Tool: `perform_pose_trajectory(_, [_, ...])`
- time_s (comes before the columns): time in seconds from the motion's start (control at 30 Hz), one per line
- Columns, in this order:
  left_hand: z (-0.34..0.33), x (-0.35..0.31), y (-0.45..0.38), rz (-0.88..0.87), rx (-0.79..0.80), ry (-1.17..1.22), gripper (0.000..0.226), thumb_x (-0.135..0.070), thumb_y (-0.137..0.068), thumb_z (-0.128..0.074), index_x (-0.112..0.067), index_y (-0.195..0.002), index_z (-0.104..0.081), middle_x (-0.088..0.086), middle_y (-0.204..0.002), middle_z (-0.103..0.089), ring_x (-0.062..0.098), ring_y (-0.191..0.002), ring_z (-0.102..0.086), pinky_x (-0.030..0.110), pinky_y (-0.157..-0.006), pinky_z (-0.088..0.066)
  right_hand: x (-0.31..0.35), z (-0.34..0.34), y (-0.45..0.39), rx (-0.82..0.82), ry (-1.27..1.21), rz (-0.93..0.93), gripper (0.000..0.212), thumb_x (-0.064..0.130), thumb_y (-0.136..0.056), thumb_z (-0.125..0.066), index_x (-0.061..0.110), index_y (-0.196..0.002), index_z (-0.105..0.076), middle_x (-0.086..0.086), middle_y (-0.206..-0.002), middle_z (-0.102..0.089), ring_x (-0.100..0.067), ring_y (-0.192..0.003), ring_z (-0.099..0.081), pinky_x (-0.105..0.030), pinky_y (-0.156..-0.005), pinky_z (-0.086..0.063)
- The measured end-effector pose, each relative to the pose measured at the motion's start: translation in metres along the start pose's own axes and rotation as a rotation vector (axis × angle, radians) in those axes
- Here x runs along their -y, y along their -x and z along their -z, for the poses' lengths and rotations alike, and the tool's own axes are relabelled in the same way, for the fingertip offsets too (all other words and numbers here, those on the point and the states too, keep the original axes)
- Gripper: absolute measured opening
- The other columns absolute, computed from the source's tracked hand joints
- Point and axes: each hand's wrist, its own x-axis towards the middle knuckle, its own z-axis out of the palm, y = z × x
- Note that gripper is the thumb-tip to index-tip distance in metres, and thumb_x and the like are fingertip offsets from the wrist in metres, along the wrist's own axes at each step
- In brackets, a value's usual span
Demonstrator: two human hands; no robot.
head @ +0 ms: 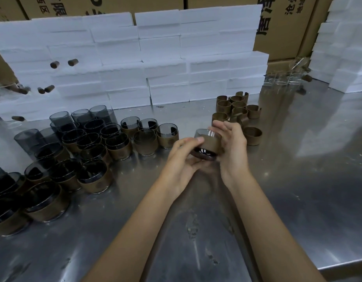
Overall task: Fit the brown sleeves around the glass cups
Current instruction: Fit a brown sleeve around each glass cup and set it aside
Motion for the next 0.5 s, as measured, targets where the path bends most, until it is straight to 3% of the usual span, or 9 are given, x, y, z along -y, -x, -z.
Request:
perform_pose_trajectory(0.07, [0.005,-0.005,-0.002,0.011,0.006,0.178,0.043,-0.022,-0.089,-0.071,-0.001,-0.125,-0.058,0.022,-0.116,-0.063,0.031,-0.098,-0.069,0.041,-0.084,-0.062,-0.002,0.000,0.002,0.099,-0.016,-0.090,0.045,0.031,-0.097,-0.048,0.003,-0.127,-0.064,-0.009,-0.115,-0.066,-0.025,-0.103,-0.057,-0.044,-0.088,-0.039])
perform_pose_trajectory(0.13, [0.009,-0.010,-0.003,0.036,0.004,0.326,0.038,-0.026,-0.094,-0.063,0.001,-0.121,-0.061,0.020,-0.113,-0.070,0.034,-0.106,-0.069,0.042,-0.090,-0.061,-0.005,-0.003,0.006,0.233,0.056,-0.122,0.038,0.031,-0.093,-0.052,0.005,-0.117,-0.064,-0.009,-0.109,-0.062,-0.026,-0.101,-0.051,-0.048,-0.088,-0.036])
perform_pose_trajectory(0.23, [0.013,-0.012,-0.004,0.007,-0.002,0.443,0.039,-0.029,-0.100,-0.056,0.006,-0.118,-0.063,0.022,-0.111,-0.073,0.033,-0.100,-0.075,0.043,-0.089,-0.062,-0.012,-0.008,0.010,0.292,0.271,-0.036,0.023,0.028,-0.095,-0.062,0.013,-0.110,-0.072,-0.003,-0.106,-0.073,-0.019,-0.107,-0.066,-0.043,-0.103,-0.046])
perform_pose_trajectory(0.33, [0.014,-0.011,-0.006,-0.038,-0.053,0.364,0.043,-0.031,-0.106,-0.049,0.004,-0.128,-0.061,0.019,-0.111,-0.073,0.029,-0.101,-0.074,0.038,-0.083,-0.063,-0.017,-0.011,0.011,0.258,0.405,0.128,0.026,0.030,-0.094,-0.072,0.021,-0.118,-0.074,0.004,-0.113,-0.077,-0.007,-0.111,-0.068,-0.027,-0.101,-0.048])
perform_pose_trajectory(0.43, [0.014,-0.007,-0.009,-0.102,-0.118,0.133,0.043,-0.033,-0.112,-0.037,-0.004,-0.112,-0.069,0.009,-0.100,-0.079,0.019,-0.093,-0.076,0.032,-0.077,-0.063,-0.020,-0.010,0.010,0.225,0.429,0.221,0.031,0.032,-0.092,-0.076,0.023,-0.121,-0.072,0.007,-0.114,-0.076,-0.006,-0.113,-0.068,-0.027,-0.101,-0.050])
perform_pose_trajectory(0.5, [0.015,-0.006,-0.010,-0.147,-0.156,0.011,0.044,-0.033,-0.112,-0.035,-0.007,-0.110,-0.070,0.008,-0.100,-0.079,0.018,-0.093,-0.076,0.035,-0.084,-0.062,-0.023,-0.009,0.008,0.216,0.446,0.244,0.032,0.030,-0.091,-0.077,0.023,-0.122,-0.071,0.006,-0.113,-0.076,-0.009,-0.111,-0.069,-0.028,-0.100,-0.052])
